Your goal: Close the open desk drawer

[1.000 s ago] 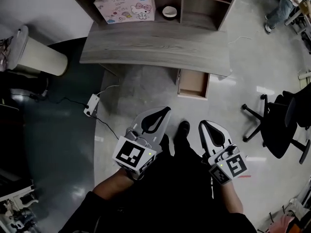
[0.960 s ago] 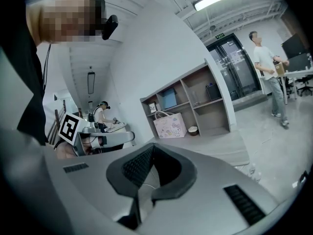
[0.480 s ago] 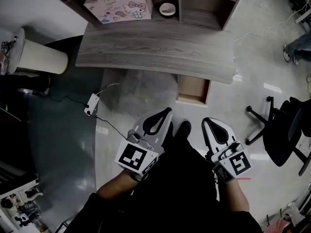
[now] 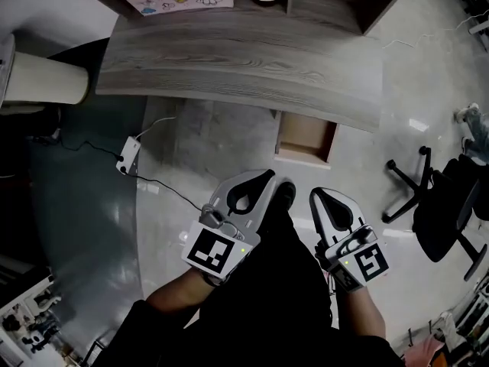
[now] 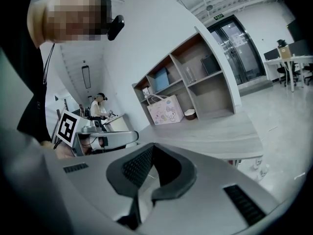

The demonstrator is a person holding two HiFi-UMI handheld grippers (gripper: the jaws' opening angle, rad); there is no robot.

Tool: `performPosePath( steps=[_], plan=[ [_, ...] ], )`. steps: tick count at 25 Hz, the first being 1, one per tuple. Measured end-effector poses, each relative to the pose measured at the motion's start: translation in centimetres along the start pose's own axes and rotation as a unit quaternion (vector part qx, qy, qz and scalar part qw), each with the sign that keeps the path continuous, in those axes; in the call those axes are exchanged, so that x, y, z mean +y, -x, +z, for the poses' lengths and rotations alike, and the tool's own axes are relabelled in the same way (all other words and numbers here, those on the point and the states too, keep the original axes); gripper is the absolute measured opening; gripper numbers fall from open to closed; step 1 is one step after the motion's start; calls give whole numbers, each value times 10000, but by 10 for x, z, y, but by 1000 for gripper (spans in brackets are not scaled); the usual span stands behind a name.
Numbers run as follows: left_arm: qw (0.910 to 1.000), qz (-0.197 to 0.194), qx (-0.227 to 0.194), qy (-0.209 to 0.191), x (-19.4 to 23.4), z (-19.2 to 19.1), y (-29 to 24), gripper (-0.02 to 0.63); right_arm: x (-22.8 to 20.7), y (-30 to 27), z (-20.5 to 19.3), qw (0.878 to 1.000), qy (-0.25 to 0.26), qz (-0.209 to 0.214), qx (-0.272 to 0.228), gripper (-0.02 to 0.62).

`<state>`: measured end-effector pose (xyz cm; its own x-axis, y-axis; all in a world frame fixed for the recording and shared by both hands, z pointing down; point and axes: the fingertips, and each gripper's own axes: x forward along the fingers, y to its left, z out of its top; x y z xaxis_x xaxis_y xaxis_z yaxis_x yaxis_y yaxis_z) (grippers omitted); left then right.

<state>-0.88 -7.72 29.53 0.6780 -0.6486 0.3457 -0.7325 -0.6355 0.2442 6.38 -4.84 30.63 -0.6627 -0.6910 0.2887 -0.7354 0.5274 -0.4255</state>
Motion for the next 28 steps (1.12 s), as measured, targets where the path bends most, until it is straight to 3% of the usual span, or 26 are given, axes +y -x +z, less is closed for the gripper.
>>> performPosePath(
  steps=[10,19,25,28],
  plan=[
    [9981,-212,545,199,52,-98,-44,8,-36,-61,-81,9990,-343,-128,271,12],
    [9941,-488,947,203,72,-198,-93,8,-88,-92,-169,9964,-555,-321,555,12],
    [9901,-691,1202,214,73,-238,-109,8,-98,-100,-215,9936,-709,-400,783,12],
    [9900,-722,1213,77,73,-249,-121,7,-116,-105,-228,9942,-466,-511,824,12]
  ],
)
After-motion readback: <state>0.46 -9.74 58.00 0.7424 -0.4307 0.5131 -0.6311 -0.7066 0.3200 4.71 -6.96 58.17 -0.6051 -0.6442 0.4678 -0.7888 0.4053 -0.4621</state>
